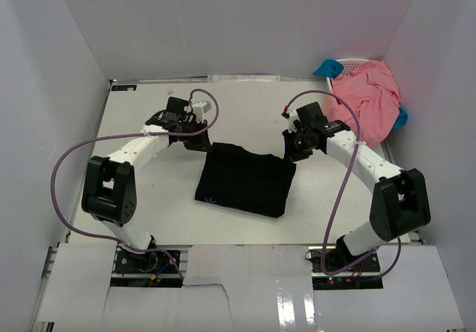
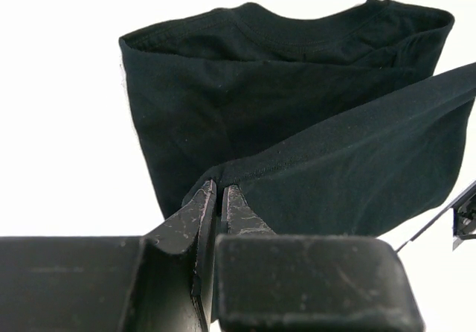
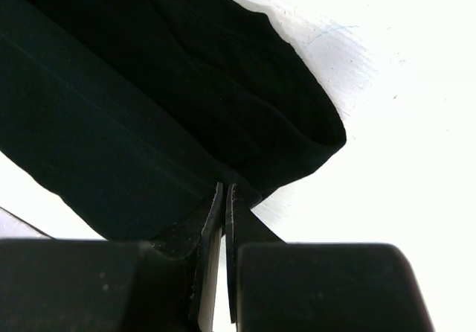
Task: Fold and stack the t-shirts
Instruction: Fold the long partially folded tshirt into a neat square
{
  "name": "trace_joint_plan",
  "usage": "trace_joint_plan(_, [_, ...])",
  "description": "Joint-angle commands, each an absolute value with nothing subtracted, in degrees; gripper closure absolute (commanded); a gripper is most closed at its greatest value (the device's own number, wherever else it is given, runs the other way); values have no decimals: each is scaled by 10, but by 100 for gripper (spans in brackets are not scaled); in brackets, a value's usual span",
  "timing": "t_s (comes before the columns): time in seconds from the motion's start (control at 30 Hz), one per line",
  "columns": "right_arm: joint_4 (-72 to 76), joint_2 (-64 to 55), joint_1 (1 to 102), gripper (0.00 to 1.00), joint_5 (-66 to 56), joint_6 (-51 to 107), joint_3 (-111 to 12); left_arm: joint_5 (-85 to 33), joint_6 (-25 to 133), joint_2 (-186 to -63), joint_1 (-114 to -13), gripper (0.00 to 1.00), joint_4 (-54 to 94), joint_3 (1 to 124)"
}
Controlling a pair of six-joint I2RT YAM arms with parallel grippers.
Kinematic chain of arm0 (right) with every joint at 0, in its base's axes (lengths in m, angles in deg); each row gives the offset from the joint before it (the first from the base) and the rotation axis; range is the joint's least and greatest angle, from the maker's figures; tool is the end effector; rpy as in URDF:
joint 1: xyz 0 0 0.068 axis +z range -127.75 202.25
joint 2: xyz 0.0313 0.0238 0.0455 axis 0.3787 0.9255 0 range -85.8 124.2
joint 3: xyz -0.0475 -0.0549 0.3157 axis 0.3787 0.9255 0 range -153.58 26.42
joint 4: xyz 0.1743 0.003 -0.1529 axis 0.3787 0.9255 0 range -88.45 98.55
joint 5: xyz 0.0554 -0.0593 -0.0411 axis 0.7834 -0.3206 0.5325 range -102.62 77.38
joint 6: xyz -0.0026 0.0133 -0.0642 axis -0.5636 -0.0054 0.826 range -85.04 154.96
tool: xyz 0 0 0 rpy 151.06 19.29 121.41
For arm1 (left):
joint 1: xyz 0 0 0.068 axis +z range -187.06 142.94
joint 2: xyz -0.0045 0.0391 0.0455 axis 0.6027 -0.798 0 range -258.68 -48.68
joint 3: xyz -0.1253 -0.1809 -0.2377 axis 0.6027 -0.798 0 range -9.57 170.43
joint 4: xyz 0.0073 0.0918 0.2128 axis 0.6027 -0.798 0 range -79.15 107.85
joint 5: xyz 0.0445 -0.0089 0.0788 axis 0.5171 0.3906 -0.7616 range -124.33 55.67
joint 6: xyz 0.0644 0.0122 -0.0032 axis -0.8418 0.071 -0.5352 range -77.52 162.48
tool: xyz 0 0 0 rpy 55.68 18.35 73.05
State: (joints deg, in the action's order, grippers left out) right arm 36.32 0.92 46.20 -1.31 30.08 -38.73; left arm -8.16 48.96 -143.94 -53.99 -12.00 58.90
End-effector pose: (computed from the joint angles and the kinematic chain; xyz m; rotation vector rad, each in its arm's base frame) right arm 0.2621 0.1275 0.3032 -0.5045 2.5374 0.4428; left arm 0.3115 -0.1185 0.2856 0.4119 2.5404 -0.7404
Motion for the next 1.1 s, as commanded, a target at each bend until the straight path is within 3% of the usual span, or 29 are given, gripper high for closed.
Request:
trace_joint_plan(0.0, [375, -10, 455, 92, -17, 293, -415, -70, 493, -1436, -534, 100, -112, 629])
trace_joint_plan(0.27, [389, 14, 429, 92, -49, 288, -445, -64, 505, -1497, -534, 100, -113, 719])
trace_joint_plan(0.6, [299, 77, 410, 92, -102, 233, -369, -59, 569, -1621, -534, 100, 3, 725])
trace_joint_plan(0.77, [292, 113, 409, 92, -122, 225, -370, -70, 561, -1683, -535, 100, -7, 794])
trace_joint_plan(1.07, [277, 166, 404, 92, -147, 213, -403, -84, 571, -1673, -534, 100, -26, 793])
